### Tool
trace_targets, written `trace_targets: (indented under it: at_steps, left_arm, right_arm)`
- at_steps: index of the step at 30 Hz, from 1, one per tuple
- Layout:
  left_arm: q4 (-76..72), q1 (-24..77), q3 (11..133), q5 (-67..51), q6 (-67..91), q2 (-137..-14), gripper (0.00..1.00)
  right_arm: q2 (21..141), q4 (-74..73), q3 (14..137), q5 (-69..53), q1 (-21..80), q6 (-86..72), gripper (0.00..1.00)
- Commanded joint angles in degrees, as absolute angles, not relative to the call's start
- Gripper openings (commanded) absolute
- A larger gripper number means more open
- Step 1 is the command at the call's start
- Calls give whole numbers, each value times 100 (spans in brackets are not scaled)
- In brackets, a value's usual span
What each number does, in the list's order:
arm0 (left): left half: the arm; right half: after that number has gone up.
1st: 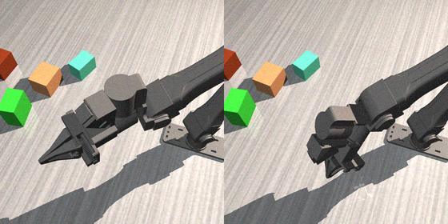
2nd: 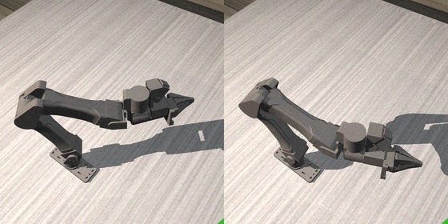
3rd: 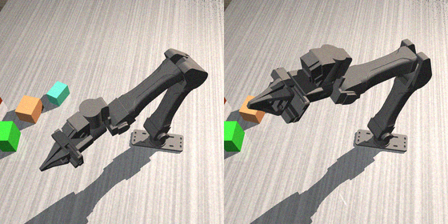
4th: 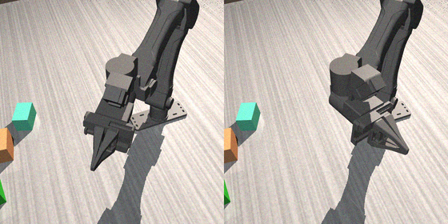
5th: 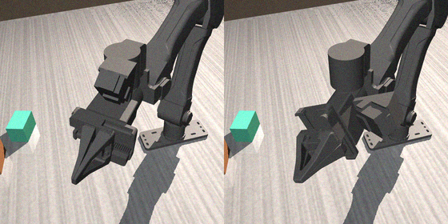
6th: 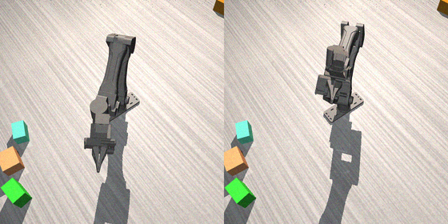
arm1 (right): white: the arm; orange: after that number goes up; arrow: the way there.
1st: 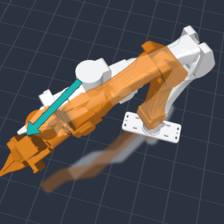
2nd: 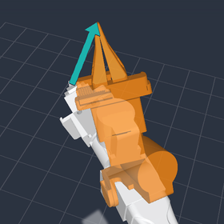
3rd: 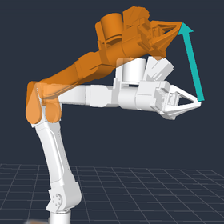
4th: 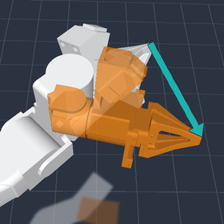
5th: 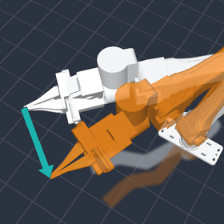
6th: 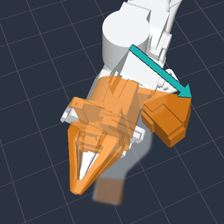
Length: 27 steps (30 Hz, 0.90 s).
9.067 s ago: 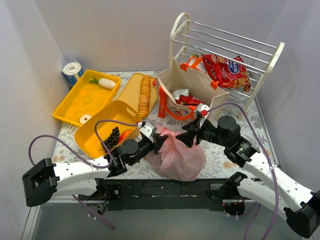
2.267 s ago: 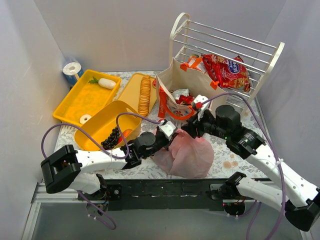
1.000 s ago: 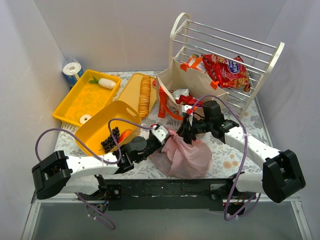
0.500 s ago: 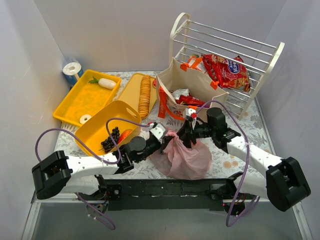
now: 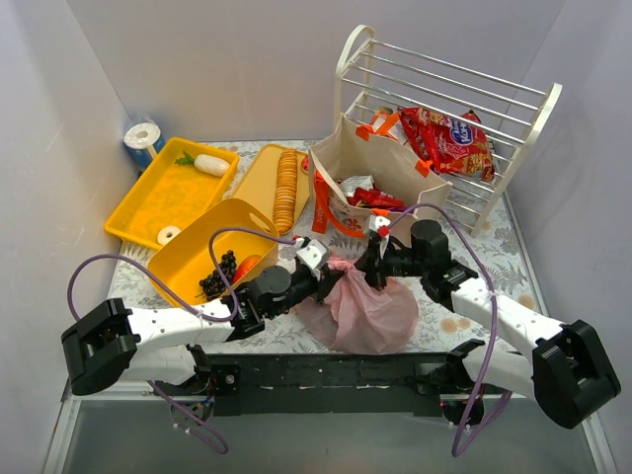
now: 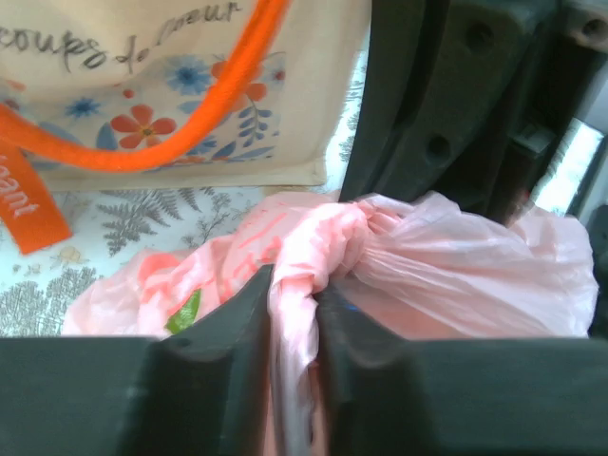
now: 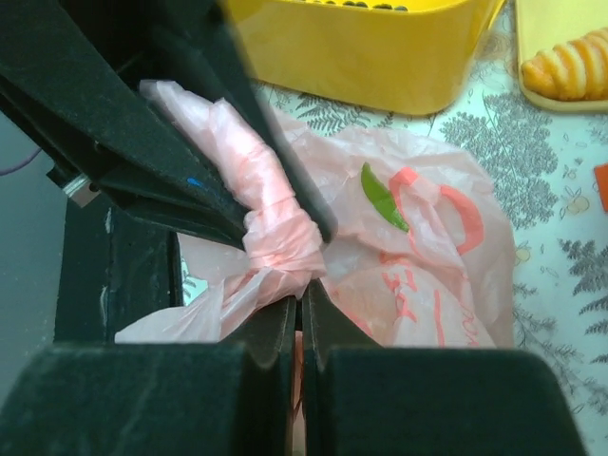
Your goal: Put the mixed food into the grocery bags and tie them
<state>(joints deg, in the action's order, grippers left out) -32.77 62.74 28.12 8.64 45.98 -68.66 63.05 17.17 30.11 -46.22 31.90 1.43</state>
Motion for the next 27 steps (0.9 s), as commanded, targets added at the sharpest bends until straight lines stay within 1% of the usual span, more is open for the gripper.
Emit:
trace_targets:
  at_steps: [1, 3, 4, 5, 6, 7, 10, 15, 18, 19, 21, 25, 27]
  left_arm:
    - [-2026, 6284, 3576, 1106, 4947, -6557, 58]
    - [-1349, 6284, 4005, 1431, 5036, -6381, 75]
    - [-1101, 6267, 4164, 1528, 5149, -6320, 81]
    - [-838, 6249, 4323, 1590, 5203, -6224, 94]
    - [-339, 6240, 4655, 1800, 5247, -6179, 98]
    - [-99, 6232, 4780, 1897, 5412, -6153, 98]
    - [640, 6231, 5131, 1951, 5781, -6003, 98]
    - [1414, 6231, 5273, 1487, 6731, -5757, 79]
    - [1354, 6231, 5116, 696, 7399, -5756, 72]
    - [1301, 6231, 5046, 329, 7487, -5783, 71]
    - [1222, 6231, 5001, 150, 7664, -5923, 70]
    - [1195, 6205, 4931, 351, 7717, -6143, 70]
    - [1126, 6022, 4878, 387, 7726, -6205, 70]
  right_arm:
    - [6100, 1442, 3269, -3895, 3182, 44, 1]
    - [6021, 1171, 3331, -3605, 3190, -271, 1]
    - [5960, 1073, 3366, -3316, 3190, -316, 1]
    - [5924, 950, 3392, -3200, 3182, -360, 1]
    - [5906, 793, 3410, -2990, 3182, -439, 1]
    - [5863, 765, 3428, -2962, 3190, -466, 1]
    - [5810, 747, 3384, -2821, 3190, -589, 1]
    - [5739, 756, 3340, -2567, 3190, -747, 1]
    - [5695, 738, 3366, -2523, 3182, -782, 1]
    - [5687, 738, 3358, -2531, 3182, -774, 1]
    - [5669, 729, 3384, -2531, 3190, -773, 1]
    - [5616, 729, 3384, -2575, 3199, -782, 1]
    - [5590, 712, 3392, -2575, 3190, -782, 1]
